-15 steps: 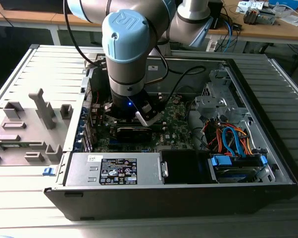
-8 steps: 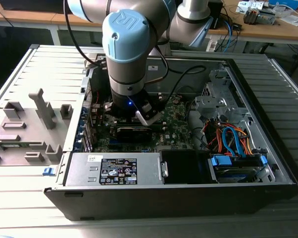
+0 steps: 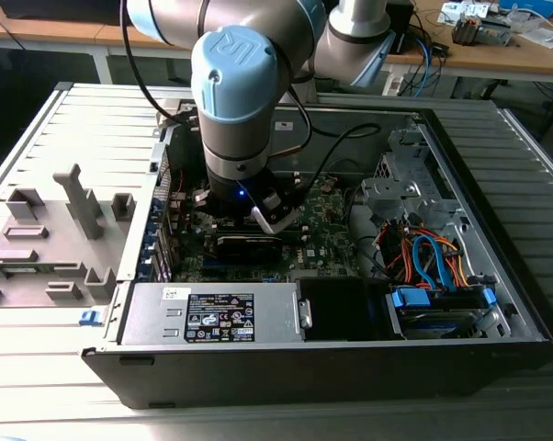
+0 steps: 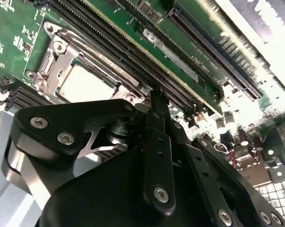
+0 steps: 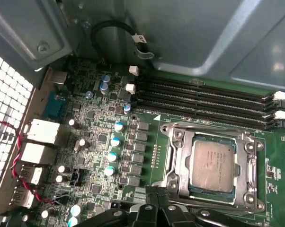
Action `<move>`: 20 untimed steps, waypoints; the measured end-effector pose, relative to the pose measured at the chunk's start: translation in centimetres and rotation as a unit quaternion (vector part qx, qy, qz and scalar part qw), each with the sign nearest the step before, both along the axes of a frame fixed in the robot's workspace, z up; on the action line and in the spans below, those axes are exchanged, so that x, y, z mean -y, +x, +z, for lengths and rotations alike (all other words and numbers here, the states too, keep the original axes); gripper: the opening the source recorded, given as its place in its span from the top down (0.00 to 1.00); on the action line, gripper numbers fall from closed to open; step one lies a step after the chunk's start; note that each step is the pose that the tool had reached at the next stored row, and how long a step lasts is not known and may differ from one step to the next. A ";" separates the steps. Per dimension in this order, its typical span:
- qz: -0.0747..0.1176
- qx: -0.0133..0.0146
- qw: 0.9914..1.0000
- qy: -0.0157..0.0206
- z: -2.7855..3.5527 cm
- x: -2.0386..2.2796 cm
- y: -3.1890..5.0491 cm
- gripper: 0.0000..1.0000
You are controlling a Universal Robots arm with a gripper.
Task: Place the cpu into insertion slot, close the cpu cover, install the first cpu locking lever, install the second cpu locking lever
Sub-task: 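Install the second cpu locking lever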
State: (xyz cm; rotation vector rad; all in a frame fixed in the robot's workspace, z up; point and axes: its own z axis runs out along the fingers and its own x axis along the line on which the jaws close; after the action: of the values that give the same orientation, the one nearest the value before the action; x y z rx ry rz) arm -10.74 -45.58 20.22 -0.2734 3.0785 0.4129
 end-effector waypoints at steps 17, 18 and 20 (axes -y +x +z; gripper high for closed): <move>0.001 -0.007 1.000 -0.015 0.80 -0.95 1.33 0.89; 0.001 -0.008 1.000 -0.016 0.80 -1.18 1.47 0.89; 0.001 -0.009 1.000 -0.020 0.80 -1.75 1.71 0.89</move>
State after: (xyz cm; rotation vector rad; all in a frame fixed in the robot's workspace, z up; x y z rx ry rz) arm -9.02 -43.83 21.03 -0.2745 3.1069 0.3550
